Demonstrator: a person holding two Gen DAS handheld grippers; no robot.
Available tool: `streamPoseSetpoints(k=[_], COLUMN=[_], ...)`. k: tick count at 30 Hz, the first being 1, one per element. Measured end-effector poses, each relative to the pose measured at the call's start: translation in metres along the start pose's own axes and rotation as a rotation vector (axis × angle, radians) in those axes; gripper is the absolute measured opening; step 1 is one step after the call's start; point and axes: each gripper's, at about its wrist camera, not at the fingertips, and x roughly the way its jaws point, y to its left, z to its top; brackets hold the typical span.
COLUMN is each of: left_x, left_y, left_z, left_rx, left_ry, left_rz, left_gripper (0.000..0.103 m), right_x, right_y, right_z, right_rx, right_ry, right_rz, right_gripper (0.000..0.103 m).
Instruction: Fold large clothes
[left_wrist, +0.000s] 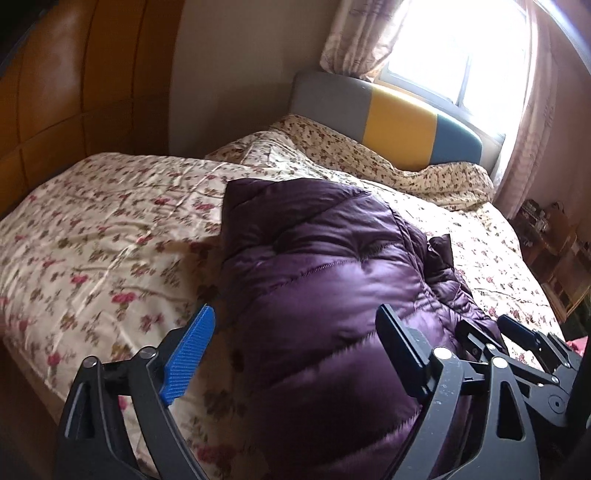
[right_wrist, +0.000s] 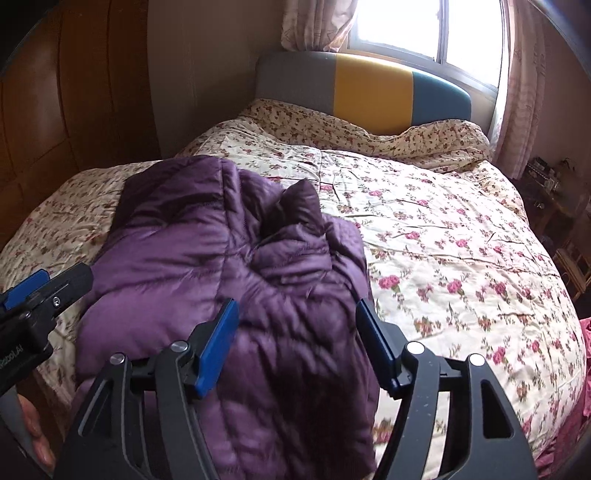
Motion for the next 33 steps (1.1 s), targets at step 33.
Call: streamPoseSetpoints(k=[33], left_x=[-0.06], left_y=[-0.005], left_z=[-0.043], left_rx=[0.014], left_ry=[-0.008], left_rz=[0.092], left_gripper=[0.1], right_x=[-0.049], right_y=[0.006], right_z=[-0.041], right_rx=[-0.111], right_ry=[-0.017], right_rz=[-0.086], right_gripper=[0.079])
